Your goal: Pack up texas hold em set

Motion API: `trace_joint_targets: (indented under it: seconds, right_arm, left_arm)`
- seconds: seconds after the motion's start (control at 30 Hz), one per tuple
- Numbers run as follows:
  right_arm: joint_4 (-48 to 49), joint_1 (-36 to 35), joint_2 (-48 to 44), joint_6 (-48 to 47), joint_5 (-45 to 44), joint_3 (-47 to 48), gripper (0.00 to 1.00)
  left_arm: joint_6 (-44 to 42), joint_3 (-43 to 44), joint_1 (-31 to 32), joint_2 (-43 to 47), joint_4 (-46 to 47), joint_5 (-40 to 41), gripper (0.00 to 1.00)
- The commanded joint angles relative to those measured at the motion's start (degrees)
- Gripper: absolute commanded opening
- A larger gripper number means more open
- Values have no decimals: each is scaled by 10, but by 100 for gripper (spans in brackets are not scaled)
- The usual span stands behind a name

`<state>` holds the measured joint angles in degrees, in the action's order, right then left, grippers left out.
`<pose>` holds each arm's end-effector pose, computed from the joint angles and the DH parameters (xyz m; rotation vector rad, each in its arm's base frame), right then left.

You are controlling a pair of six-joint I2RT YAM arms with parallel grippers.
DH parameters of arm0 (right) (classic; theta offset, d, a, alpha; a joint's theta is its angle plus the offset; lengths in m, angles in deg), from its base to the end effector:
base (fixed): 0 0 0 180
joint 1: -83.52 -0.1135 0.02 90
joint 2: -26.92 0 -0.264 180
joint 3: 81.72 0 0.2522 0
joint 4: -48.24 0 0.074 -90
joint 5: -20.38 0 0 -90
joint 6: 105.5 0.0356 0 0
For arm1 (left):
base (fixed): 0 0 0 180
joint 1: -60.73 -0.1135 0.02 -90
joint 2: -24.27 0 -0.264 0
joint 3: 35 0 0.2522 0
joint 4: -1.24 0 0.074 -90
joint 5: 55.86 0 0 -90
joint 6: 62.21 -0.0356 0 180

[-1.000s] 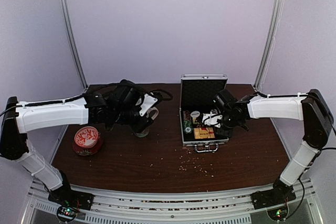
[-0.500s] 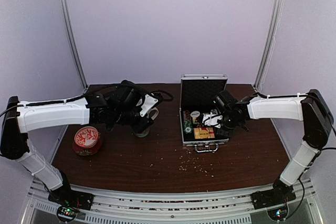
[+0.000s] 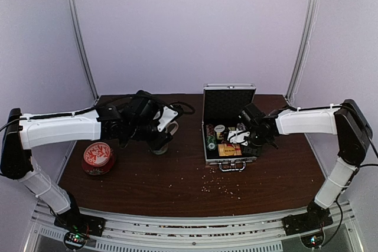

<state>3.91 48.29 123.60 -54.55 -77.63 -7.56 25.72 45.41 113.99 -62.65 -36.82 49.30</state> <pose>0.2697 0.1844 0.1787 -1.6201 2.2040 -0.2101 0.2070 -0.2618 0.2725 0.9609 2.1107 -0.1409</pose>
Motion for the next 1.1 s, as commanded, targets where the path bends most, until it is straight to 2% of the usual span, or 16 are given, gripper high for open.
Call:
trace_joint_targets:
  seconds: [0.0,0.23,0.73,0.97,1.07]
  right_arm:
    - [-25,7,11,-5,-21,13,52]
    - [-37,18,18,-22,-39,36,53]
    - [-63,30,25,-18,-17,58,53]
    - [-115,32,-54,8,52,70,55]
    - [-123,52,-87,35,110,91,57]
  left_arm:
    - [-1,15,0,-6,3,-8,54]
    - [-1,16,0,-6,2,-9,54]
    - [-1,16,0,-7,0,-11,54]
    - [0,18,1,1,0,0,54]
    - [10,25,0,12,1,-5,55]
